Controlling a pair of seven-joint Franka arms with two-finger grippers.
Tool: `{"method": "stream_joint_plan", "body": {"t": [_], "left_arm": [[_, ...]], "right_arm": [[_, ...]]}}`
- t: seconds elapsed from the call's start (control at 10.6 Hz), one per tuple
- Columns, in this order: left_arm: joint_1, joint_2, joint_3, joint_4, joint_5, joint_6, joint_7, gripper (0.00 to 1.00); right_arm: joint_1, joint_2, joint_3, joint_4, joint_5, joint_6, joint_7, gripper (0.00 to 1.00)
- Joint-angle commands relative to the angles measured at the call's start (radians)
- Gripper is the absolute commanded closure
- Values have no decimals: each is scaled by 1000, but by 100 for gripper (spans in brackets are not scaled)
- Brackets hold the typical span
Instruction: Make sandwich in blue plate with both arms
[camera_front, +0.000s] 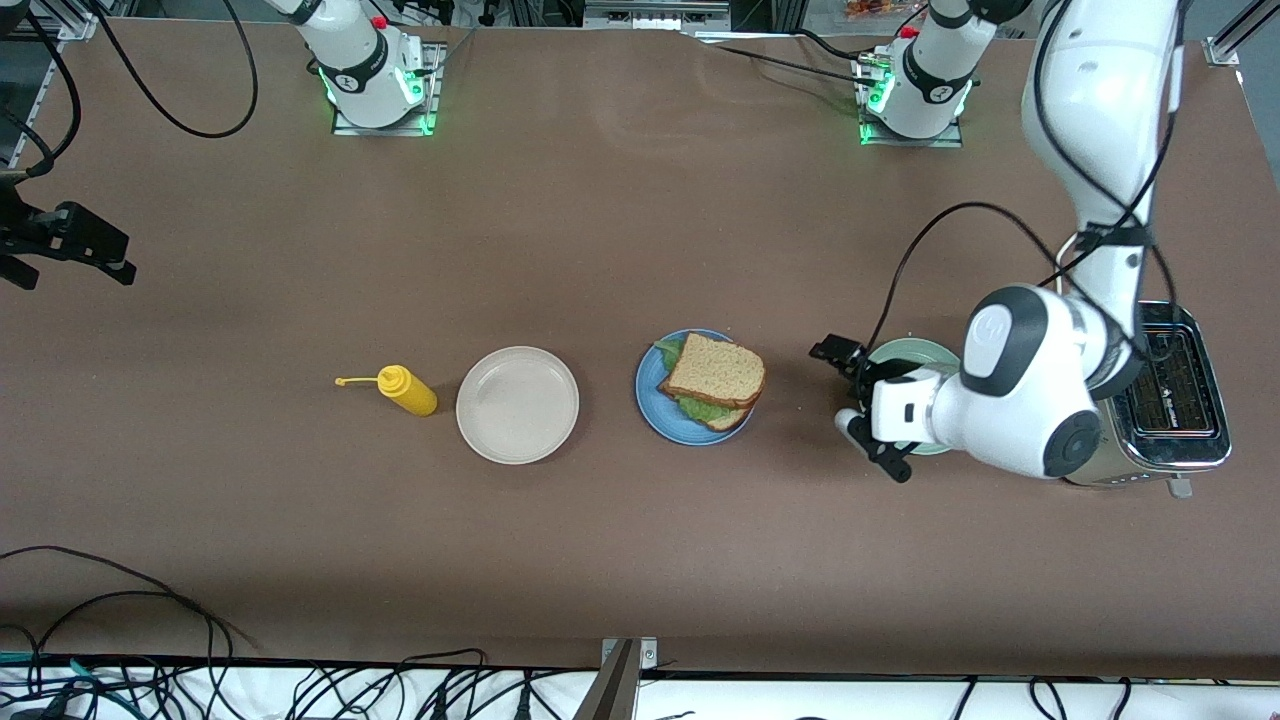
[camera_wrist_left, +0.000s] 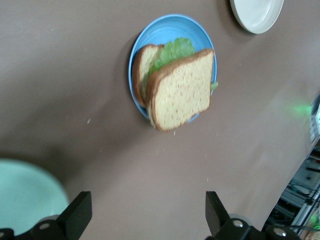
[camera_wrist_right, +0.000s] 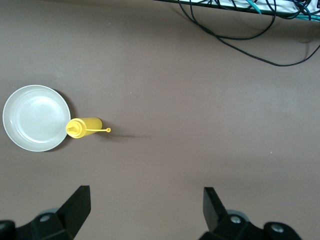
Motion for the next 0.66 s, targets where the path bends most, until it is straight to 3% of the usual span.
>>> {"method": "stream_joint_plan", "body": {"t": [0.0, 0.28, 0.56], "left_arm": [[17, -180, 1, -27, 197, -140, -52, 0], [45, -352, -1, -41, 321, -241, -131, 0], [46, -639, -10, -308, 358, -116, -320, 0]], "right_arm": [[0, 3, 1, 16, -4, -4, 21, 0], [0, 5, 1, 16, 22, -4, 91, 0], [0, 5, 1, 16, 22, -4, 91, 0]]}}
